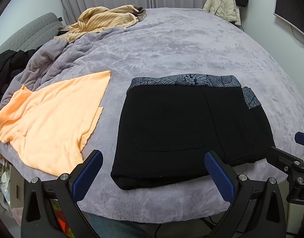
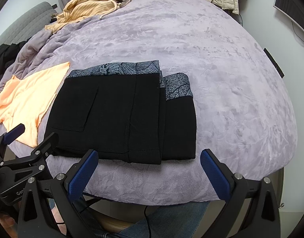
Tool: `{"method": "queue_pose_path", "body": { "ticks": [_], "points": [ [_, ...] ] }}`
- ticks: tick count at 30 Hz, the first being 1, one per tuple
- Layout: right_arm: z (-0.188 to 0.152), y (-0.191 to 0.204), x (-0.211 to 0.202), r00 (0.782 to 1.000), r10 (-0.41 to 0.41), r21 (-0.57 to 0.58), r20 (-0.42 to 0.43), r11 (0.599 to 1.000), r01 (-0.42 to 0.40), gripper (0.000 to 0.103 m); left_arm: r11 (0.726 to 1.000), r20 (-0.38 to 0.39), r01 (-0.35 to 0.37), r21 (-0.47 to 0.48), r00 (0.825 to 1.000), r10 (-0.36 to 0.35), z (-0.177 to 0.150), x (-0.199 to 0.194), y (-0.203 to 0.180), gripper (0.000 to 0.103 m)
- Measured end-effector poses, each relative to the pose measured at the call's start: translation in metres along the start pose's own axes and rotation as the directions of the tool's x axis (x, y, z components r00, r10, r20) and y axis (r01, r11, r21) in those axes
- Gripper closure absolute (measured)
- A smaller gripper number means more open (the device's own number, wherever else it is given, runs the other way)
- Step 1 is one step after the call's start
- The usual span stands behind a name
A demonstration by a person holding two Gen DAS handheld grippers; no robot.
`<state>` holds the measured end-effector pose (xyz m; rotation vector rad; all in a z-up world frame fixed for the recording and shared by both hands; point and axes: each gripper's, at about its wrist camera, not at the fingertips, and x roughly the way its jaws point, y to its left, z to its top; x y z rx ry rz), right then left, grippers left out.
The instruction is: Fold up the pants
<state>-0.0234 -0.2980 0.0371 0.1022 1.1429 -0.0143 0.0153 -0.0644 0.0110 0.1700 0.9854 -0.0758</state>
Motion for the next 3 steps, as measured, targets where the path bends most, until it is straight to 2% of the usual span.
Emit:
{"method": "queue_pose_path", "body": {
  "ticks": [3],
  "points": [
    [-0.0002, 0.0001, 0.0000, 1.000, -0.002, 0.001, 0.000, 1.000, 0.002, 0.000, 1.000, 0.021, -0.005, 0.009, 1.000, 0.005, 0.0014, -0.0026, -0.0007, 0.000]
  ]
}}
